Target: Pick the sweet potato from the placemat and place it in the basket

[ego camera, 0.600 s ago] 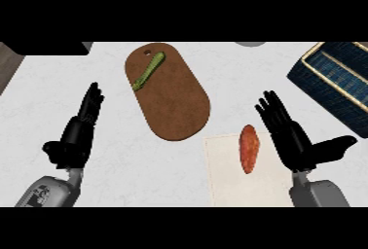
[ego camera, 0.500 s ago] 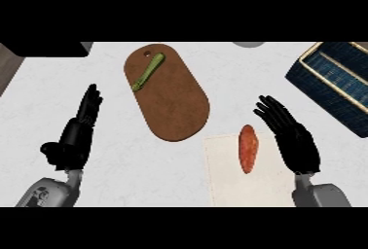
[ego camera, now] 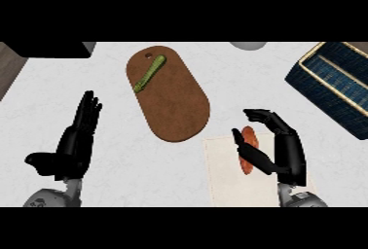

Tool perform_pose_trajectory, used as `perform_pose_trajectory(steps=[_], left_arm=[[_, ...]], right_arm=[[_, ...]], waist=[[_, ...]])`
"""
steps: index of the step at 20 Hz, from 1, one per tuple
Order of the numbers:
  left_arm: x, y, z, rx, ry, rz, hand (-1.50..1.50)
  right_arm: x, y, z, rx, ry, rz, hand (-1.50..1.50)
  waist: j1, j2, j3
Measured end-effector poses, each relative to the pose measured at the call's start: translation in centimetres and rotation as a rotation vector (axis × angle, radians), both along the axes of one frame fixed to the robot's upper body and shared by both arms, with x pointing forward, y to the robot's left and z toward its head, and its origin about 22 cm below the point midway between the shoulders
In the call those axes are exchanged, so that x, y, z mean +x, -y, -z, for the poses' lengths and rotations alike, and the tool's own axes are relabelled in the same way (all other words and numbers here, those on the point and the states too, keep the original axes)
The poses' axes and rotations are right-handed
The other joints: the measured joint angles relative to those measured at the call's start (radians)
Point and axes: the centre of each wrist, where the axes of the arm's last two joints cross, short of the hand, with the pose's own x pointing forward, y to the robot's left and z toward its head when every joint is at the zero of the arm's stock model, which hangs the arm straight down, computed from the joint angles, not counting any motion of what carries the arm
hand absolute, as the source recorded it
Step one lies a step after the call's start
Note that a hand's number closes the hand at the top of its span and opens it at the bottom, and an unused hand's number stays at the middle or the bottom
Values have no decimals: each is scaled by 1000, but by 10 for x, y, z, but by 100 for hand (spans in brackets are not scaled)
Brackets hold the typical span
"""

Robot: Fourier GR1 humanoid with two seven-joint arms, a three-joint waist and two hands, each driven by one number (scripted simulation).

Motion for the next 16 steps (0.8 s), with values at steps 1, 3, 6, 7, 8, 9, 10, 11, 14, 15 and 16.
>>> perform_pose_trajectory(steps=[1, 3, 6, 7, 8, 9, 10, 11, 14, 15, 16], left_arm=[[1, 0, 0, -3, 2, 1, 0], [-1, 0, -1, -12, -1, 3, 0], [-3, -2, -3, -16, -3, 0, 0], [-3, -2, -3, -16, -3, -3, 0], [-3, -3, -3, -15, -7, -9, 0], [-3, -5, -3, -14, -8, -14, 0], [-4, -7, -3, -10, -9, -19, 0], [-5, -6, -3, -11, -9, -21, 0], [-6, -8, -4, -12, -11, -26, 0], [-6, -8, -4, -12, -13, -27, 0], [-7, -7, -4, -13, -12, -27, 0]], right_arm=[[0, -12, 2, -14, 0, 48, -150], [-1, -29, 5, -44, -21, 148, -150], [0, -26, 17, -147, -78, 311, -150], [0, -20, 22, -188, -102, 361, -150], [1, -12, 25, -227, -130, 405, -150], [1, -4, 28, -269, -162, 442, -150], [1, 3, 31, -310, -194, 472, -150], [1, 11, 33, -354, -231, 495, -150], [0, 26, 33, -466, -362, 520, -150], [1, 29, 31, -502, -408, 514, -150], [1, 28, 27, -532, -450, 503, -150]], waist=[[1, 1, 0], [0, 0, -1], [-7, -2, -5], [-13, -2, -6], [-17, -3, -8], [-22, -3, -9], [-24, -5, -11], [-27, -5, -12], [-33, -8, -15], [-32, -9, -15], [-32, -10, -16]])
